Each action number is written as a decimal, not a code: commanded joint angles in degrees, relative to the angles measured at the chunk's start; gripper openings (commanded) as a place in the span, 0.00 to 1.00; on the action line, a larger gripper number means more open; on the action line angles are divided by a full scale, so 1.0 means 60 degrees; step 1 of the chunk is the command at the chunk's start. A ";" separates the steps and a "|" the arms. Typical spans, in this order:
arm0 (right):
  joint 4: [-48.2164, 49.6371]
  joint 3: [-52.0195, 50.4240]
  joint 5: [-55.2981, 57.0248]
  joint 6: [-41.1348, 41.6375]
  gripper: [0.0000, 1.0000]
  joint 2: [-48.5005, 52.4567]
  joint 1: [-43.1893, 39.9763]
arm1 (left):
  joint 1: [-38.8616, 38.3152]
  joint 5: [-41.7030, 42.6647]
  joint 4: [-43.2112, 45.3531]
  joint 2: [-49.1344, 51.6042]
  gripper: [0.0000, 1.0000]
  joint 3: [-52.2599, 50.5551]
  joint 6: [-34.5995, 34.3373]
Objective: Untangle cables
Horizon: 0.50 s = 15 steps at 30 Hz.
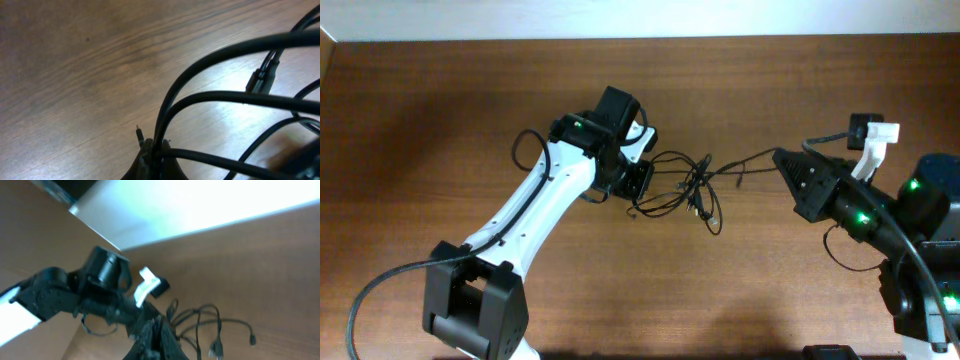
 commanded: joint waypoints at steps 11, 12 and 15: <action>-0.4433 0.0160 0.0127 -0.2630 0.04 0.3424 -0.0182 | 0.0095 0.0175 0.0514 0.0000 0.68 -0.0874 -0.0109; -0.4524 0.0157 0.0120 -0.2630 0.04 0.3745 -0.0175 | 0.0095 0.0667 0.0688 0.0000 0.68 -0.0874 0.0040; -0.4779 0.0153 -0.0106 -0.2958 0.04 0.4590 -0.0157 | 0.0095 0.2397 0.1126 0.0000 0.70 -0.0874 0.0568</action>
